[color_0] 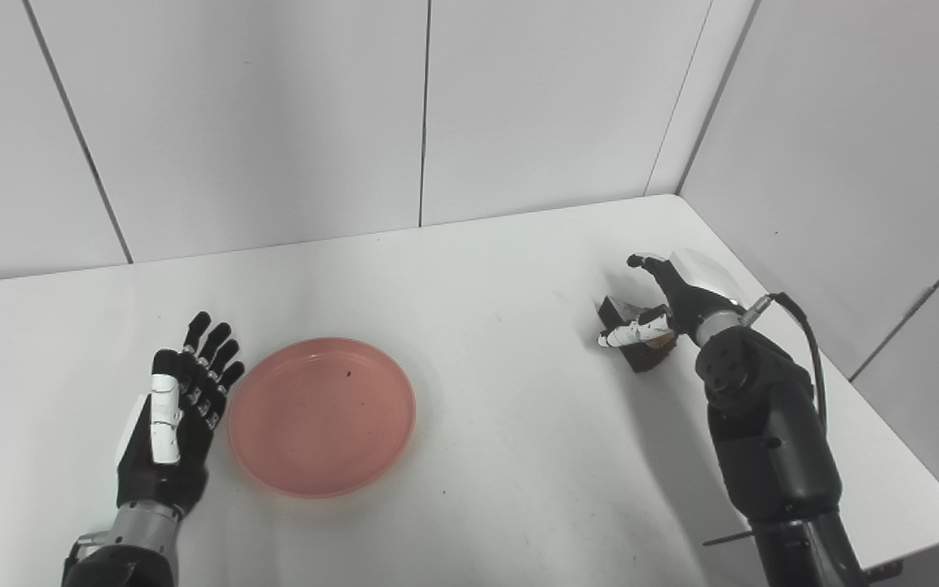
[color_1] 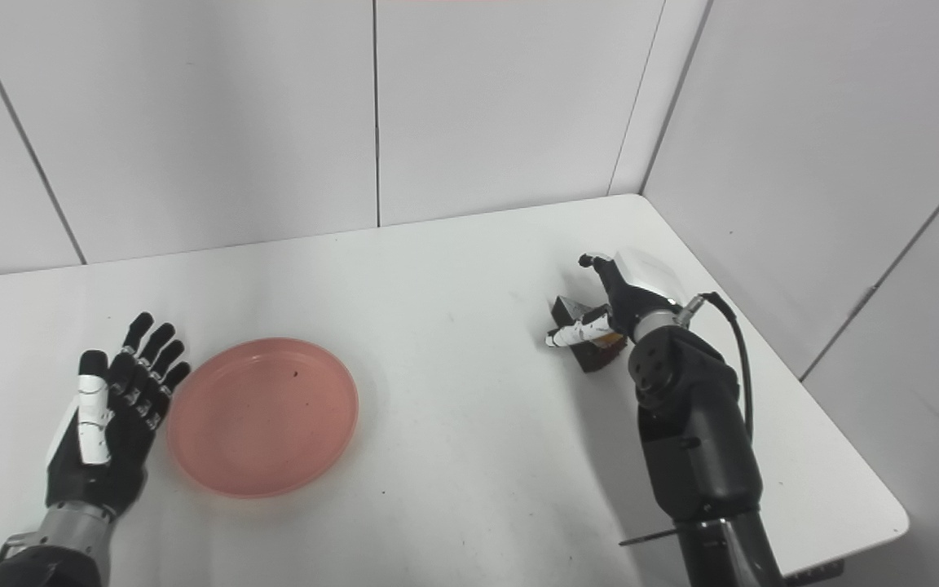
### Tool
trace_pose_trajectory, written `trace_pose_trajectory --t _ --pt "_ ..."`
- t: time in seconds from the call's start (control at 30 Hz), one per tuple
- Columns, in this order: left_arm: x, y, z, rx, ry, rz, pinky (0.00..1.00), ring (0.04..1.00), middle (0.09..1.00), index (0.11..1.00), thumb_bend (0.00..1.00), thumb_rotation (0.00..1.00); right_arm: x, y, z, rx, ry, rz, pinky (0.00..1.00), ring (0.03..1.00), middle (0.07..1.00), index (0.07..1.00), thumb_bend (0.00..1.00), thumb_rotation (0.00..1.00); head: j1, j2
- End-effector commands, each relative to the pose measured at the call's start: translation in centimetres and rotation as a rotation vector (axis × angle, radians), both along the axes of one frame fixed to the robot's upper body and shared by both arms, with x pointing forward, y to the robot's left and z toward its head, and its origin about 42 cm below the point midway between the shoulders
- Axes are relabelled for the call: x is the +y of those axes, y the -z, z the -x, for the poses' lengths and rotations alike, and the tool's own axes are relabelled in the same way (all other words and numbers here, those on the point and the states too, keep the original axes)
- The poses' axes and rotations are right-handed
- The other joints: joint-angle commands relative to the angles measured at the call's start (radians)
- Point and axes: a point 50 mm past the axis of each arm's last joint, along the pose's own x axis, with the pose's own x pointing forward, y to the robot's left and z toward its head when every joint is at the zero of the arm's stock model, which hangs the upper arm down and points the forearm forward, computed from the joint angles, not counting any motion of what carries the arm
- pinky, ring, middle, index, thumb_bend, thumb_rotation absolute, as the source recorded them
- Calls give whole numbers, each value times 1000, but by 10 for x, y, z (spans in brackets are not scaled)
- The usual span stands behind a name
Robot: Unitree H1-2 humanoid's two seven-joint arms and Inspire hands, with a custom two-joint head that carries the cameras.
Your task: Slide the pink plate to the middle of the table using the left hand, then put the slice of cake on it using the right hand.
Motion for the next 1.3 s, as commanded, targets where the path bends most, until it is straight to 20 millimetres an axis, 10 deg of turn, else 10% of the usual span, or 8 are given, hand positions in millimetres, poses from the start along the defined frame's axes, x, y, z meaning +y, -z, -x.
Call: trace_pose_trajectory --t 0.0,0.4,0.7,1.03,1.27 --pt "9 16 9 53 -6 -21 971 984 981 979 768 1000 -9 -19 -4 -60 24 53 737 863 895 843 913 296 5 0" --pt "7 15 10 48 -5 -19 974 987 985 983 754 1000 -24 -4 -8 -20 45 62 646 708 775 806 862 157 15 5" --pt "5 15 10 49 -10 -17 972 984 983 981 747 1000 -35 7 -12 -76 52 55 265 338 481 564 550 1 20 6" --pt "-3 11 13 45 2 -43 981 986 986 987 750 1000 -19 -7 -8 -254 43 38 244 316 404 517 523 0 62 7" --pt "-23 12 18 57 -3 -71 973 971 974 975 759 1000 15 -32 6 -399 -47 -64 247 334 419 517 524 0 258 2"
